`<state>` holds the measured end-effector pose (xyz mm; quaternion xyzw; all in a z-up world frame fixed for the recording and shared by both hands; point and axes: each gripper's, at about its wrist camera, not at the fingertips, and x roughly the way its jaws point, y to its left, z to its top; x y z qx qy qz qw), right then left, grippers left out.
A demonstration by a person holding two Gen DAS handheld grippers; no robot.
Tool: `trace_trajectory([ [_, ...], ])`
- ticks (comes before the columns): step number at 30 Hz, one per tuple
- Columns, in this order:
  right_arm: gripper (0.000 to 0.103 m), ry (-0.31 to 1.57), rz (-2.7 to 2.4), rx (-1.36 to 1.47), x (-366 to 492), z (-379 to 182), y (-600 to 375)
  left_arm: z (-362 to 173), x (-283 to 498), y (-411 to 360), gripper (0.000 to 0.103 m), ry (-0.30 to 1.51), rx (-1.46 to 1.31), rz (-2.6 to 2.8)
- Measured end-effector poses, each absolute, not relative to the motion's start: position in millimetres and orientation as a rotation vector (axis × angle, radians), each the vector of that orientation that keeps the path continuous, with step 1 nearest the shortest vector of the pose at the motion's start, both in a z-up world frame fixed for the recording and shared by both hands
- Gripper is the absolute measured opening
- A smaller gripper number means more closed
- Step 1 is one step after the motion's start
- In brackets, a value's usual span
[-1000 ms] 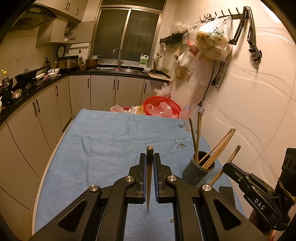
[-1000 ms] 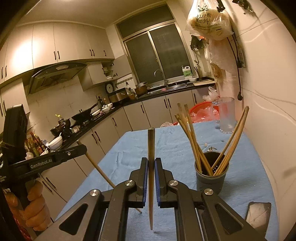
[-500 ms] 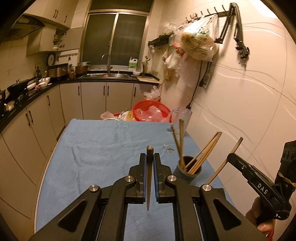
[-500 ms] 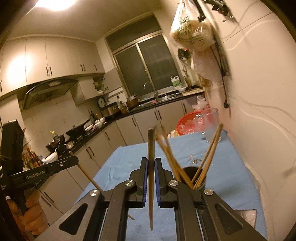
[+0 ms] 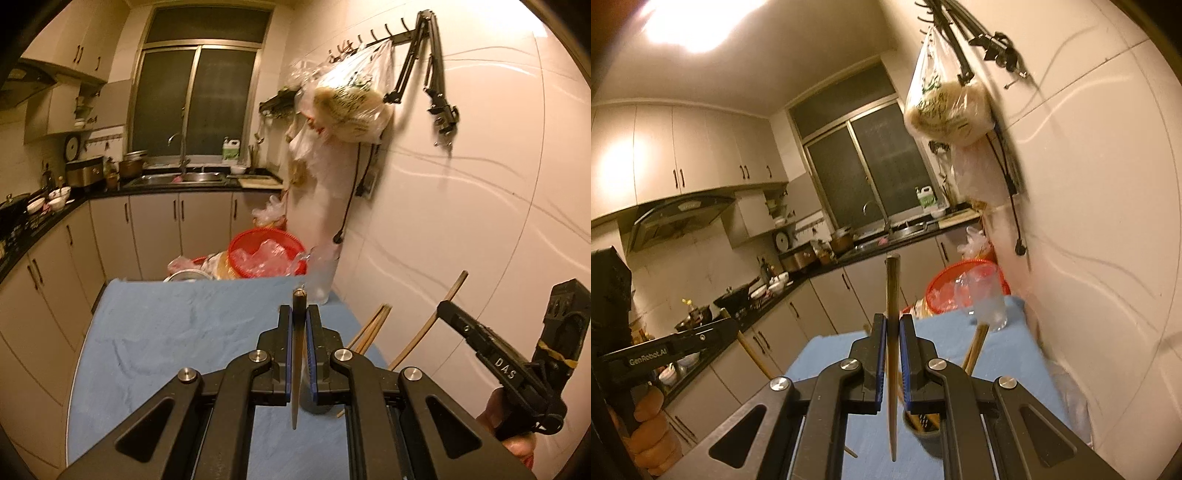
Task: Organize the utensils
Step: 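Lower both chopsticks into the holder and open both grippers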
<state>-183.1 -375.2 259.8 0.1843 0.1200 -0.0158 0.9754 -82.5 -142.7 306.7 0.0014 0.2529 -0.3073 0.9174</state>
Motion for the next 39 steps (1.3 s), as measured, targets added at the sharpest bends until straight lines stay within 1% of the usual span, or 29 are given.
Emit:
trace_trajectory([
  [5, 0.007, 0.222, -0.052, 0.367, -170, 273, -391, 323, -75, -167, 0.007, 0.489, 0.01, -0.645],
  [12, 0.007, 0.223, -0.087, 0.338, -150, 274, -406, 327, -59, -197, 0.007, 0.484, 0.001, -0.661],
  [18, 0.007, 0.259, -0.109, 0.333, -131, 255, -413, 297, -35, -216, 0.007, 0.517, -0.003, -0.657],
  [22, 0.007, 0.306, -0.11, 0.343, -117, 237, -416, 271, -16, -219, 0.007, 0.589, -0.005, -0.635],
  [33, 0.008, 0.412, -0.107, 0.361, -99, 197, -412, 233, -5, -204, 0.007, 0.678, -0.011, -0.605],
  [39, 0.009, 0.451, -0.134, 0.362, -103, 183, -409, 210, -5, -188, 0.007, 0.718, -0.011, -0.567],
])
